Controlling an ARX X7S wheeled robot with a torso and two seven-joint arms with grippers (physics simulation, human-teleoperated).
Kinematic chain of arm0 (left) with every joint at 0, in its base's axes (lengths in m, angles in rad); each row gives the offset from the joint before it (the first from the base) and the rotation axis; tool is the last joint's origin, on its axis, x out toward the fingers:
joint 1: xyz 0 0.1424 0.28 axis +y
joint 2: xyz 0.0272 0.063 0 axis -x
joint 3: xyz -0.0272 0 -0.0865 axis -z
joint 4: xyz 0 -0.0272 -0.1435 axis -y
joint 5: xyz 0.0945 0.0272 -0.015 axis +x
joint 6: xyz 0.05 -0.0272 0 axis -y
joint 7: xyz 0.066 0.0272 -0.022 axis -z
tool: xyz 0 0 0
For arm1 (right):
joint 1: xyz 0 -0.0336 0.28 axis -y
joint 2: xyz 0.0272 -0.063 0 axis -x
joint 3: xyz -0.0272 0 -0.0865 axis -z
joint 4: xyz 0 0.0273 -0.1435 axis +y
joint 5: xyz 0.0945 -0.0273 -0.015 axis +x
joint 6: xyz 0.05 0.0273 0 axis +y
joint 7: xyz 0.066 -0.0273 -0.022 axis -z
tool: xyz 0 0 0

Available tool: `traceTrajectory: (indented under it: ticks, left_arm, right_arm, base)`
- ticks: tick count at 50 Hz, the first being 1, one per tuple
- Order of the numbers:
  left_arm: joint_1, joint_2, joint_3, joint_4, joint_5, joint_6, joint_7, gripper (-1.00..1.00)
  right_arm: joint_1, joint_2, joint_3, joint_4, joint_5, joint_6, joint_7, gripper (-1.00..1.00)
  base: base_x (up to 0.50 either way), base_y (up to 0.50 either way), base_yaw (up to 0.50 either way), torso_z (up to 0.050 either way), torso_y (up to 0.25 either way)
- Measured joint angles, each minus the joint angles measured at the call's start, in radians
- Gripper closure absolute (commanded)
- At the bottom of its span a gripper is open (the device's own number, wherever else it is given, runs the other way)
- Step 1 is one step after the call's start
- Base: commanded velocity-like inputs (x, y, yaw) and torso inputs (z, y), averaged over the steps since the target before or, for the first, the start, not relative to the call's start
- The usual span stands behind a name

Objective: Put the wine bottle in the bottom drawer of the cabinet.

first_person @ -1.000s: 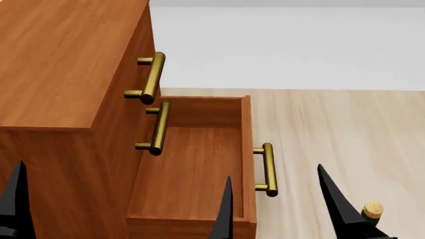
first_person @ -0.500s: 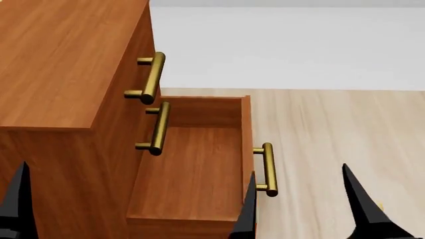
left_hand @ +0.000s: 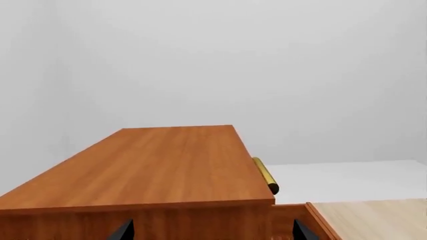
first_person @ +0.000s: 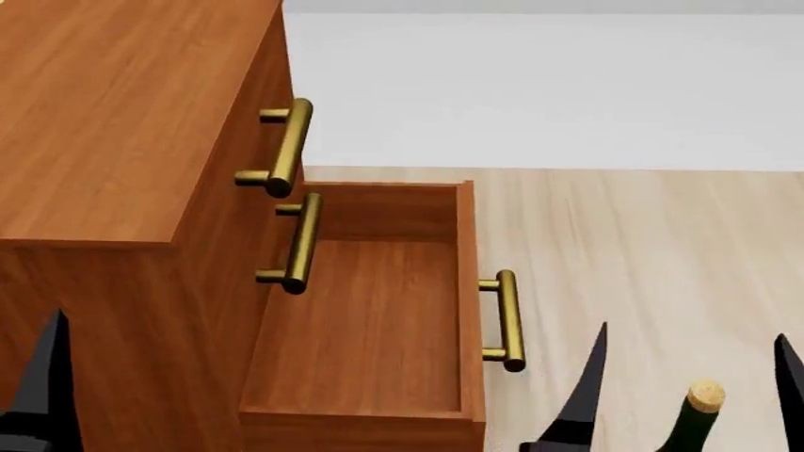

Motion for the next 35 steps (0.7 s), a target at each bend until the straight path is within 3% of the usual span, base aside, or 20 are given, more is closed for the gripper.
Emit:
traceTrajectory:
  ticks: [17, 35]
  left_arm:
    - [0.006, 0.009, -0.003, -0.008, -0.008, 0.002, 0.003, -1.00]
    - [0.025, 0.010, -0.006, -0.020, 0.002, 0.010, 0.008, -1.00]
  right_arm:
    - [-0.048, 0.019, 0.041, 0.067, 0.077, -0.031, 0.052, -1.00]
    - [-0.048, -0.050, 0.024, 0.227, 0.119, -0.058, -0.028, -1.00]
  base:
    - [0.00, 0.00, 0.00, 0.000, 0.000]
    - [0.00, 0.00, 0.00, 0.000, 0.000]
